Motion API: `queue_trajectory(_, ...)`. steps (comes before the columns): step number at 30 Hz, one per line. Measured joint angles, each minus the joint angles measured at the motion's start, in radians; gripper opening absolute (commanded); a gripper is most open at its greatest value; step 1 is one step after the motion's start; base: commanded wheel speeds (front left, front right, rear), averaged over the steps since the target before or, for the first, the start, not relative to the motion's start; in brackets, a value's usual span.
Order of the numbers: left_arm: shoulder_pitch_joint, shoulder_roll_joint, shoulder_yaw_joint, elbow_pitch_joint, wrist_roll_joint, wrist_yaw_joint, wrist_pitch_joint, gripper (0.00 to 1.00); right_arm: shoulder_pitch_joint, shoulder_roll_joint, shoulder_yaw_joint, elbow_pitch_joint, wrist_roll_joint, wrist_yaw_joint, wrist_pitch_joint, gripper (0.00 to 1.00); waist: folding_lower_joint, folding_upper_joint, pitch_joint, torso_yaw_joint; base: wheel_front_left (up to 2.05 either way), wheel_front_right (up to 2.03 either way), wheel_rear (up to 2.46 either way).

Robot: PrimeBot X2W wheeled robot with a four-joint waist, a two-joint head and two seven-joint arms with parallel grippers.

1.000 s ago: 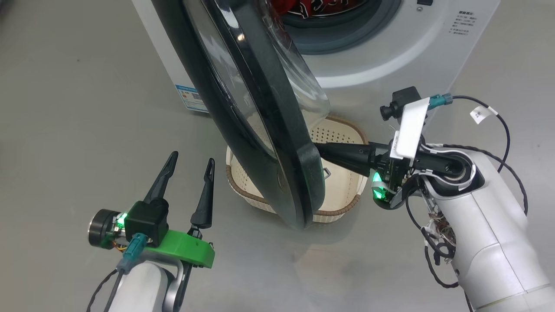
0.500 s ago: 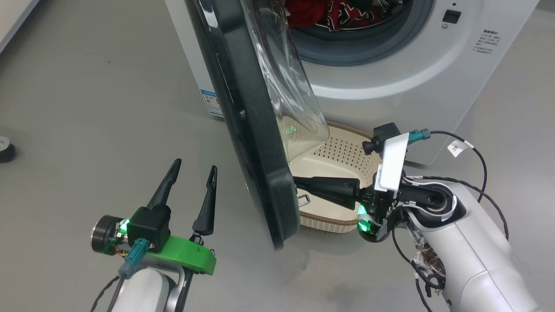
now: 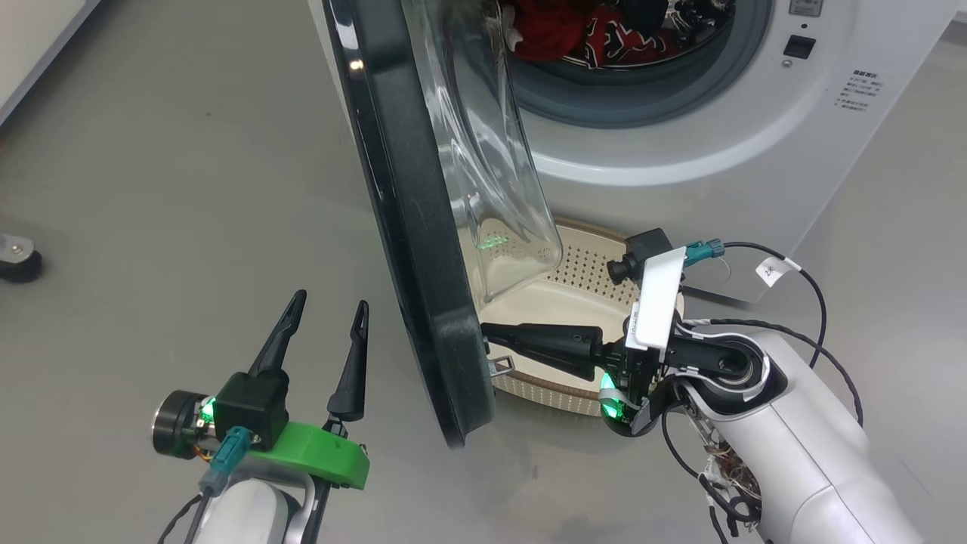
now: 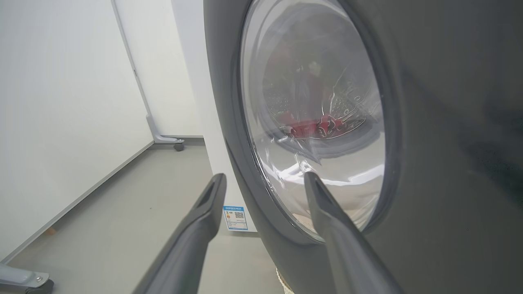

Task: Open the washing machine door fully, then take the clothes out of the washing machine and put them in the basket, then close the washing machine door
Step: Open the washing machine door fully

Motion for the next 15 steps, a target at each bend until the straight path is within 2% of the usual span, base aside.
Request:
queue_trajectory(11, 0.004, 0.000, 0.011, -0.001, 0.000, 0.000, 0.000, 1.00, 0.022, 0.004, 0.009, -0.008, 0.016, 0.000, -0.054, 0.00, 0.0000, 0.0000, -0.005, -0.025, 0.00, 0.00, 0.00)
queue_trajectory(15, 0.005, 0.000, 0.015, -0.001, 0.000, 0.000, 0.000, 1.00, 0.031, 0.006, -0.018, -0.023, 0.004, 0.002, -0.109, 0.00, 0.0000, 0.0000, -0.008, -0.031, 0.00, 0.00, 0.00)
